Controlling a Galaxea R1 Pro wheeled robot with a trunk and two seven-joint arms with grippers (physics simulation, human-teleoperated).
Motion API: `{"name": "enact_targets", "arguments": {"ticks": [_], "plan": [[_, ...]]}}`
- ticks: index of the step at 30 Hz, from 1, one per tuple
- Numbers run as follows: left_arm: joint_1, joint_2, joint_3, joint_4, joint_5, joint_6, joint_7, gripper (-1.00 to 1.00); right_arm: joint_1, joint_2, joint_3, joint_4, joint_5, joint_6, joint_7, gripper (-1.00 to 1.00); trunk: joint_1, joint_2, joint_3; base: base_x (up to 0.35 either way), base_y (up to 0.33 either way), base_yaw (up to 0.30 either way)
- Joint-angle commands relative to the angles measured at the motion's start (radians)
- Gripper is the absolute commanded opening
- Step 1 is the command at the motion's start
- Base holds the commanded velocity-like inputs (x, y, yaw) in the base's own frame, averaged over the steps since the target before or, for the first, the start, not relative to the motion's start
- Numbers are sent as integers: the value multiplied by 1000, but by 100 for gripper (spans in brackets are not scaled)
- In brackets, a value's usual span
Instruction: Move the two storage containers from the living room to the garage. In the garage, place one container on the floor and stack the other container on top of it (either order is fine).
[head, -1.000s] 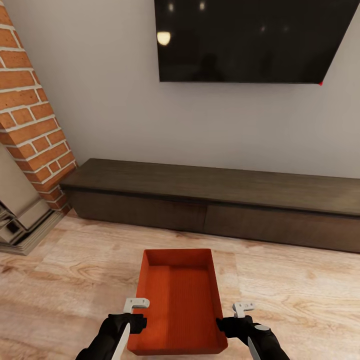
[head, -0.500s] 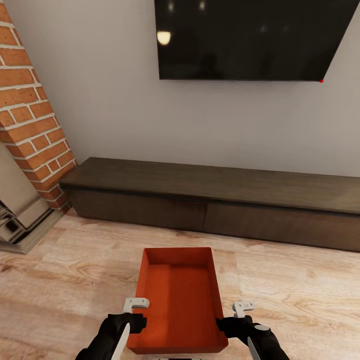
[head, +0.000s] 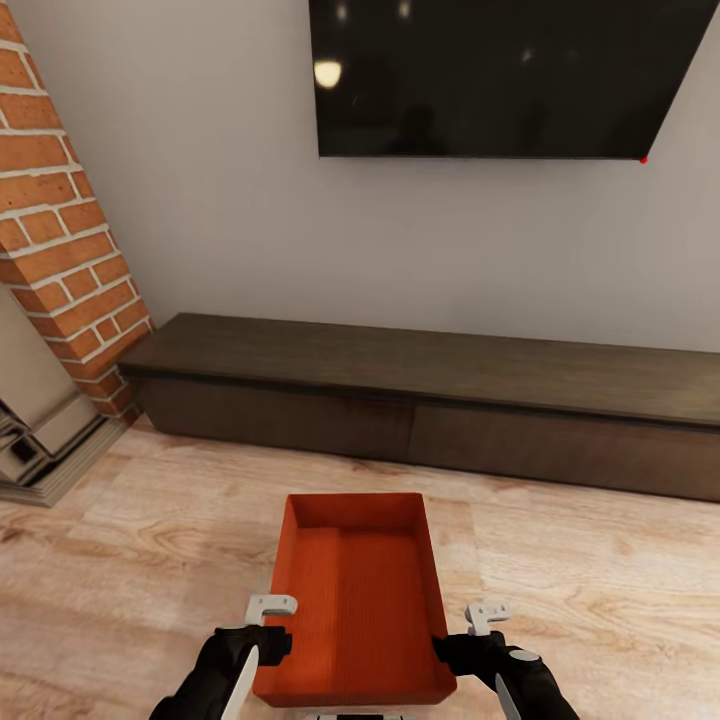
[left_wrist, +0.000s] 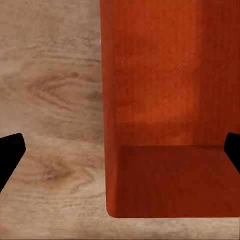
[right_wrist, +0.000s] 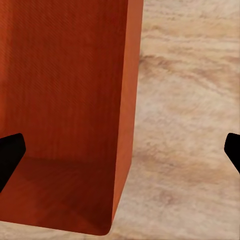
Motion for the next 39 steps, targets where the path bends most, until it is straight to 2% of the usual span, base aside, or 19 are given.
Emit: {"name": "enact_targets", "arguments": {"ticks": [1,8,15,33,37,39], "plan": [[0,0,-2,-1,-2,5,3,100,0,0,-1,-2,5,5,4,100,4,-8,-4,0,0,0],[0,-1,-1,-1,0,6,3,100,0,0,-1,-2,5,5,4,100,4,-8,-4,0,0,0],[0,-3,0,-1,2,8,-3,100,0,0,-1,-2,5,5,4,100,31,-57,-26,0,0,0],[0,5,1,-1,0,4,3,100,0,0,0,-2,5,5,4,100,31,-57,-26,0,0,0],[0,5,1,-1,0,3,3,100,0,0,0,-2,5,5,4,100,46,-85,-39,0,0,0],[0,5,1,-1,0,3,3,100,0,0,0,-2,5,5,4,100,46,-85,-39,0,0,0]]}}
